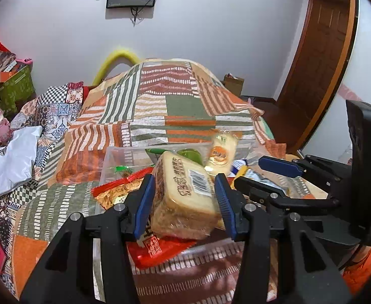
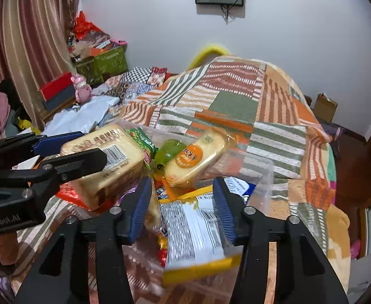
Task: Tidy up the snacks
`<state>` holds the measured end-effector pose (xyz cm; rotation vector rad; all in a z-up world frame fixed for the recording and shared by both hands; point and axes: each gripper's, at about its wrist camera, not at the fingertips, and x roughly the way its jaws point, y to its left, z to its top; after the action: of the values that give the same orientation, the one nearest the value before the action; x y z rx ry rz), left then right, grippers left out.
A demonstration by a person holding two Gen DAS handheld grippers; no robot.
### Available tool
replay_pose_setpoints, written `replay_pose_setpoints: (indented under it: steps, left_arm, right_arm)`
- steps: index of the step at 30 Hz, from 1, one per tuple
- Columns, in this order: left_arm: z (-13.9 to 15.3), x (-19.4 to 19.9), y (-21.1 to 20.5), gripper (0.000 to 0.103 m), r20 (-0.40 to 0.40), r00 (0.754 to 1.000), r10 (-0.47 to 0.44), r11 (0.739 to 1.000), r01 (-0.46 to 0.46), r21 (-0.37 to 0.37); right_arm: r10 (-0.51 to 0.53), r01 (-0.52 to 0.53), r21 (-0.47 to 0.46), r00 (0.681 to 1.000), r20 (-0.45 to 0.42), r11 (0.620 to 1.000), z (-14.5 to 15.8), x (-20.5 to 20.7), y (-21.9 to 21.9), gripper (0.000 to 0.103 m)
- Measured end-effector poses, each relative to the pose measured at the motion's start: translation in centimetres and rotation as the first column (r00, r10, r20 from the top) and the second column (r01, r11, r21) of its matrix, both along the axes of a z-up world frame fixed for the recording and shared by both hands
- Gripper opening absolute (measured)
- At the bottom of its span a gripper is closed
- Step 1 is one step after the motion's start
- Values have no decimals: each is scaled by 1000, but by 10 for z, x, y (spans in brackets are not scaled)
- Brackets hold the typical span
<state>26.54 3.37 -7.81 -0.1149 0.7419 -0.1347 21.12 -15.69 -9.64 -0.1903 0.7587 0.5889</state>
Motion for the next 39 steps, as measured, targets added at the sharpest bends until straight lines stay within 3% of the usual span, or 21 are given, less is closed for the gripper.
replay_pose_setpoints:
  steps: [7,12,14,23,27,31,39]
  left_arm:
    - [36,-40,-2,48,95,995,4,1000,-4,5]
    - [69,-84,-2,48,203,979,21,1000,-21,0]
    - [81,-104,-1,49,247,969,27,1000,-27,-5]
    - [110,-171,-7,85,396,916,59,997,-74,22]
    - [113,-187,-9,100,421,905,63,996,-83,30]
    - [112,-195,-10,101,425,904,56,997,-72,22]
    - [106,-198,-13,101,423,905,46,998,-61,22]
  right_arm:
    - [-2,-1,43,996,85,999,37,-37,-17,47]
    - [-13,-6,117,986,164,993,73,-74,-35,47]
    - [-20,-10,151,981,193,988,87,-90,-41,53]
    - [-73,4,226,951,301,974,115,-141,-56,83]
    - [-102,19,248,940,325,969,118,-153,-61,89]
    - [-123,31,261,931,344,965,118,-161,-64,102]
    - [-127,26,270,921,367,963,113,-173,-65,103]
